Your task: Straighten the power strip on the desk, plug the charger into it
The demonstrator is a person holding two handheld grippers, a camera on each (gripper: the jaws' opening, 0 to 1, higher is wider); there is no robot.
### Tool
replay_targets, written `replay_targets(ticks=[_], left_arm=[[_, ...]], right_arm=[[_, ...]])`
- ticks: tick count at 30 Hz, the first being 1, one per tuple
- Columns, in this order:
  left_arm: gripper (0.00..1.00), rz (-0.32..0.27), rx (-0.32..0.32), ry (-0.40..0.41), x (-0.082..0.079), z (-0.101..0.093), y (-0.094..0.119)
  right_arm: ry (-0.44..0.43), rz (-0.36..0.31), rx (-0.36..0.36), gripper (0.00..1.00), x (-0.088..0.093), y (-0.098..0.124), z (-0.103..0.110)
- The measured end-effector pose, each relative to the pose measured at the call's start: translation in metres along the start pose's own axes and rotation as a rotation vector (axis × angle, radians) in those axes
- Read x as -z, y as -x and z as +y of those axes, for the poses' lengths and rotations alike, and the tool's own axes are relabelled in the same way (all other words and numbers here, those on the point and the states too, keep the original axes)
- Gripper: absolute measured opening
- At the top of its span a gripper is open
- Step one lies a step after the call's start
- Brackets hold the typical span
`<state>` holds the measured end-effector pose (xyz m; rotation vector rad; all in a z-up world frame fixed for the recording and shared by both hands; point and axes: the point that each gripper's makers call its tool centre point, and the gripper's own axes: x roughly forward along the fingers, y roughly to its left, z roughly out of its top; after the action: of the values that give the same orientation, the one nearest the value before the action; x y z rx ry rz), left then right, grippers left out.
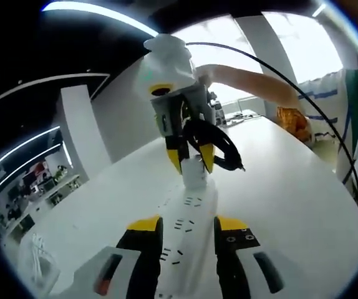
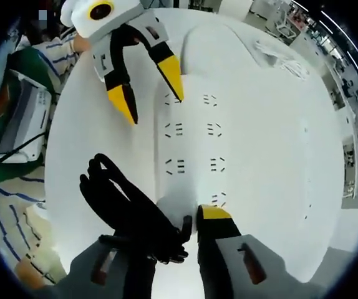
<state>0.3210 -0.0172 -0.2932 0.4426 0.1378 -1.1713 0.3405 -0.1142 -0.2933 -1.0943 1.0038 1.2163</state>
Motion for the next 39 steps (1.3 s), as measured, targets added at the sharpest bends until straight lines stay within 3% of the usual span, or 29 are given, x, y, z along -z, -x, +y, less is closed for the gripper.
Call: replay_targets(ticks=[10, 18, 27, 39], left_arm=[[0.32, 0.0, 0.002, 0.0, 0.0, -0.002, -0.003], [0.32, 0.007, 0.006, 0.002, 0.002, -0.003, -0.004], [0.32, 0.011, 0.0, 0.024, 0.004, 0.001, -0.002], [0.33, 0.017, 0.001, 0.044, 0.007, 0.001, -0.001]], right_arm=[[0.015, 0.069, 0.034, 0.22, 0.0, -0.005, 0.003], [0.017, 0.075, 0.045, 0.22, 0.0, -0.004, 0.002], [0.017, 0.06, 0.06, 0.23, -0.001, -0.005, 0.004], [0.002, -0.01, 0.079, 0.23, -0.004, -0.005, 0.003]])
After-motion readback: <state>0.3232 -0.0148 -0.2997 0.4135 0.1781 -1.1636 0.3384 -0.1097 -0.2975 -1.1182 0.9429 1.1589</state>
